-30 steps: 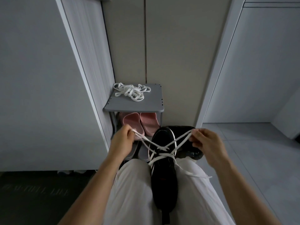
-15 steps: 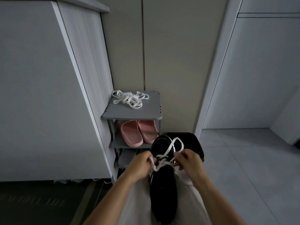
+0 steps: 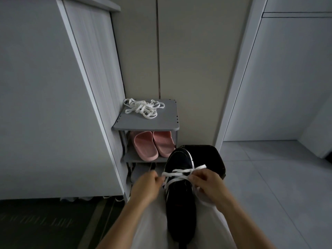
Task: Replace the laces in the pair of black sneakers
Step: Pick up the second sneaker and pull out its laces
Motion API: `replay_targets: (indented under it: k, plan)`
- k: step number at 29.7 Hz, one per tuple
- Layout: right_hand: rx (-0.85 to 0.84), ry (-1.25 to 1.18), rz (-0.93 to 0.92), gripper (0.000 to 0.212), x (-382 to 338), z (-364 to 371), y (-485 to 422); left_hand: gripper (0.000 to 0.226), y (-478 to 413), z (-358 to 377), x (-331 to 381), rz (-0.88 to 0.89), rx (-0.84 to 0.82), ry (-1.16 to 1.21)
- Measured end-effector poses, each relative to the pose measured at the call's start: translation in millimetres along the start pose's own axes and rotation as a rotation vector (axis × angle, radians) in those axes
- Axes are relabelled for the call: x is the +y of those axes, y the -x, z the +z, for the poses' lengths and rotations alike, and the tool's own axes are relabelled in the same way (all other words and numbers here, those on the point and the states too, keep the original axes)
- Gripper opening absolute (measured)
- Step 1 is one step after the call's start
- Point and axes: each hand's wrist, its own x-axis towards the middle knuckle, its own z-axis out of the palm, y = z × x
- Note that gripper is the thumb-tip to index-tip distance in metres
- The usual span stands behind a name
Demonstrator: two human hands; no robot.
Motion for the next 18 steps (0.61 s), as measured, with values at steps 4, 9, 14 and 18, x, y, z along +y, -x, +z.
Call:
replay_targets:
  k: [4,9,14,18]
  plan:
    - [0.049,0.113,-0.047,0.014,0,9,-3,0.017,-1,19,13,0.016,-0.032,0.395]
    - [0.072,0.106,-0.111,0.008,7,8,-6,0.023,-11,23,17,-0.04,0.01,0.605]
    - [0.183,-0.22,-0.128,0.024,8,-9,-11,0.016,-14,7,8,-0.082,0.034,0.822]
    - [0.519,-0.623,-0.096,0.028,11,-71,-18,0.015,-31,-66,-15,-0.157,0.384,1.117]
